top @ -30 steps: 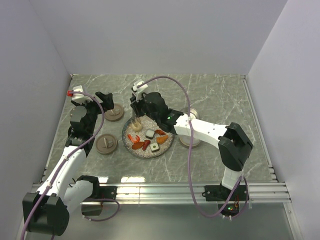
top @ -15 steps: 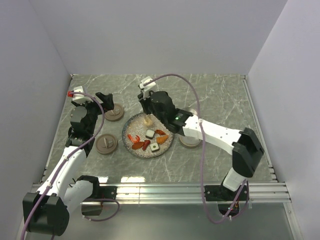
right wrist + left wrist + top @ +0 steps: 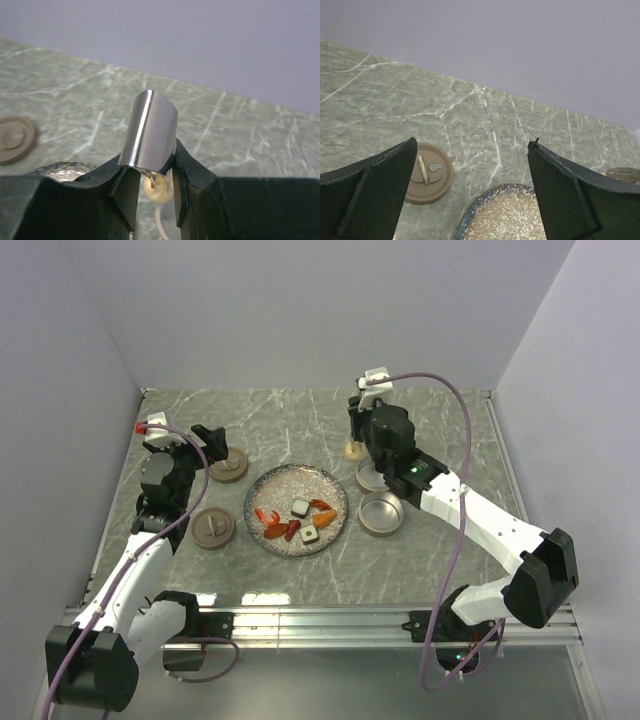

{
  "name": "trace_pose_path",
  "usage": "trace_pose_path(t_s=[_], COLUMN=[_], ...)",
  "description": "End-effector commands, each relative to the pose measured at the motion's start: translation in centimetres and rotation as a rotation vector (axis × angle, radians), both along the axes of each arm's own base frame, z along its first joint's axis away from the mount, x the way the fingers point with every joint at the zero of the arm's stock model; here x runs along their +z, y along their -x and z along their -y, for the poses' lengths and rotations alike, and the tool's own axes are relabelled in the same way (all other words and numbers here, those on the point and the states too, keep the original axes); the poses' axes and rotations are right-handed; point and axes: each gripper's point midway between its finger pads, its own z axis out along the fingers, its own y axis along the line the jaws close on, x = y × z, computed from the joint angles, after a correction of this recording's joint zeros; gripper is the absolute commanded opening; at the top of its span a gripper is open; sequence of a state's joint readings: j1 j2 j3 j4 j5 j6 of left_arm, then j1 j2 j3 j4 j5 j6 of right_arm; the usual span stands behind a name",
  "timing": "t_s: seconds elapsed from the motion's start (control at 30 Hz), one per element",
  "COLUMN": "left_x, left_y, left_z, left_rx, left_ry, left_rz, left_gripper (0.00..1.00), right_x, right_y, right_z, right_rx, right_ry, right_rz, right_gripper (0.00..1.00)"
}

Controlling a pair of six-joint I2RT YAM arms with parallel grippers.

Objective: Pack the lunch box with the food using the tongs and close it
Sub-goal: Place the food into the lunch box

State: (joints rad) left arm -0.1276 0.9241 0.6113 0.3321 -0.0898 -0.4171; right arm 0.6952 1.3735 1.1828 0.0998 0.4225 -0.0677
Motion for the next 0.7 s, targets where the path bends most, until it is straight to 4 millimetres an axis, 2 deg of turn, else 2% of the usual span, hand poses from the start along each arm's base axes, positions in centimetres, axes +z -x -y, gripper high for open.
trace_pose_path(t_s=[0.0,0.17,0.43,0.63,0.67], left_x=[2.0,1.9,1.6,1.6,1.6], left_y=[0.3,0.2,0.0,-0.1,-0.1], left_z=[0.3,0.4,0.6,0.6,0.6], left_rx=[-0.020,-0.024,-0.032,-0.034,-0.034], left_ry=[0.023,0.024,0.024,0.024,0.024], left_rz=[0.067,0.062,0.056,0.055,0.055], left_gripper=[0.99,0.99,1.00,0.99,0.99], right_x=[1.0,-0.3,-1.8,-2.7,-2.8], right_y=[0.1,-0.4,-0.6,-1.2,-1.3], right_z=[2.1,4.7,6.6,7.3,7.4], right_rx=[-0.062,-0.145,-0.210,-0.244,-0.247], right_ry=[-0.034,-0.021,-0.009,-0.006,-0.008], right_rz=[0.021,-0.003,-0.037,-0.050,-0.051], right_gripper=[0.07,0.07,0.09,0.21,0.28])
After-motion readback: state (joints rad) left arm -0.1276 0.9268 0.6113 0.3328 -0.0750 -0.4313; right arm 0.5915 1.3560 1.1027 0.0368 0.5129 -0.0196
